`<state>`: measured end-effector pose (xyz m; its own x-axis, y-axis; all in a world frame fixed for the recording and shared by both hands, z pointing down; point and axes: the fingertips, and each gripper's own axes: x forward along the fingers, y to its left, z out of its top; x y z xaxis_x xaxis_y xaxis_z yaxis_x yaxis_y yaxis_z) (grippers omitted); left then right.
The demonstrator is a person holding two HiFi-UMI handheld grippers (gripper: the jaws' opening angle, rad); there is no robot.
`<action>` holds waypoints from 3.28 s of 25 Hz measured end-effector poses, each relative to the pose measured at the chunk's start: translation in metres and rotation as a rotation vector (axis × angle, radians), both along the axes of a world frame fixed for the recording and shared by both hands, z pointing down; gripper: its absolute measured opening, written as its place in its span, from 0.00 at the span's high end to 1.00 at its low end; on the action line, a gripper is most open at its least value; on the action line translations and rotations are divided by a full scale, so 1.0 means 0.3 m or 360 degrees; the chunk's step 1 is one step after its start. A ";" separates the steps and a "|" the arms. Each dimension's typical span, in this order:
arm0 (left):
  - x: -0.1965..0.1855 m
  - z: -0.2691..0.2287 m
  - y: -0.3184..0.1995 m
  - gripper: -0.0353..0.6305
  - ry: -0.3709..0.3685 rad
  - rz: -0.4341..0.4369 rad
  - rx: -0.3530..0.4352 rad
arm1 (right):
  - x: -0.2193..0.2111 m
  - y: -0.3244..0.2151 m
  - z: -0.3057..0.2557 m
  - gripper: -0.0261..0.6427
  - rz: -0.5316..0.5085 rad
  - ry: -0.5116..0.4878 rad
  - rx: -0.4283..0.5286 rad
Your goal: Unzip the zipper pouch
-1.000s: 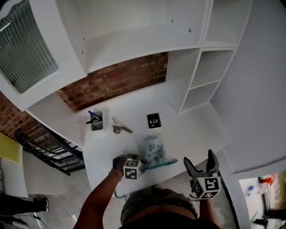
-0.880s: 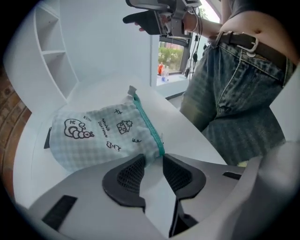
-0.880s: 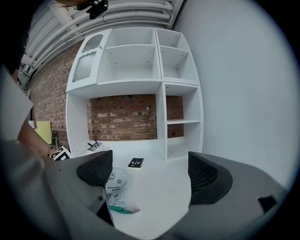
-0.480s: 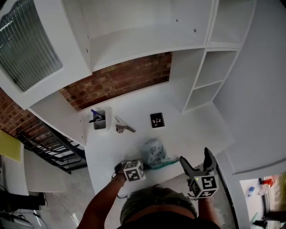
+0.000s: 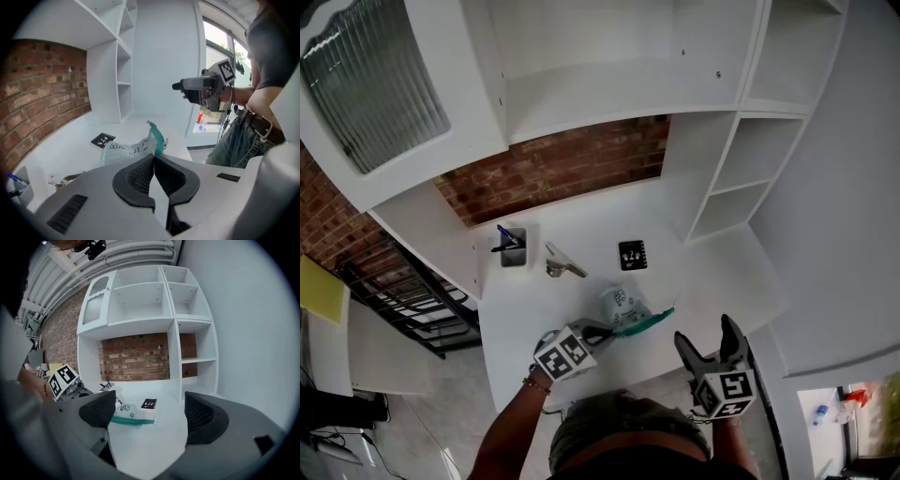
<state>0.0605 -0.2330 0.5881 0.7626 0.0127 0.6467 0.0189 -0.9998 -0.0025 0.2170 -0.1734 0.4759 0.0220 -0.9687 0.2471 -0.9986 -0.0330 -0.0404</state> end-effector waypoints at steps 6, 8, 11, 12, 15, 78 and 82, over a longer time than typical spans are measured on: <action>0.026 -0.171 0.004 0.94 0.0248 -0.0141 -0.0028 | -0.042 0.006 -0.029 0.34 -0.0129 -0.0269 0.0074; 0.026 -0.220 0.025 0.94 0.0333 -0.0183 -0.0081 | -0.067 0.007 -0.055 0.34 -0.0189 -0.0531 0.0104; 0.019 -0.285 0.081 0.94 0.0481 -0.0236 -0.0189 | -0.103 0.011 -0.109 0.34 -0.0314 -0.0803 0.0168; 0.014 -0.307 0.103 0.94 0.0535 -0.0254 -0.0228 | -0.119 0.014 -0.127 0.35 -0.0396 -0.0833 0.0212; -0.007 -0.382 0.166 0.94 0.0707 -0.0309 -0.0317 | -0.206 0.037 -0.167 0.37 -0.0684 -0.0835 0.0248; -0.145 -0.680 0.395 0.94 0.1147 -0.0546 -0.0173 | -0.590 0.072 -0.416 0.95 -0.1746 -0.1079 0.0235; -0.114 -0.671 0.423 0.94 0.1120 -0.0497 -0.0206 | -0.575 0.050 -0.389 0.95 -0.1673 -0.1004 0.0211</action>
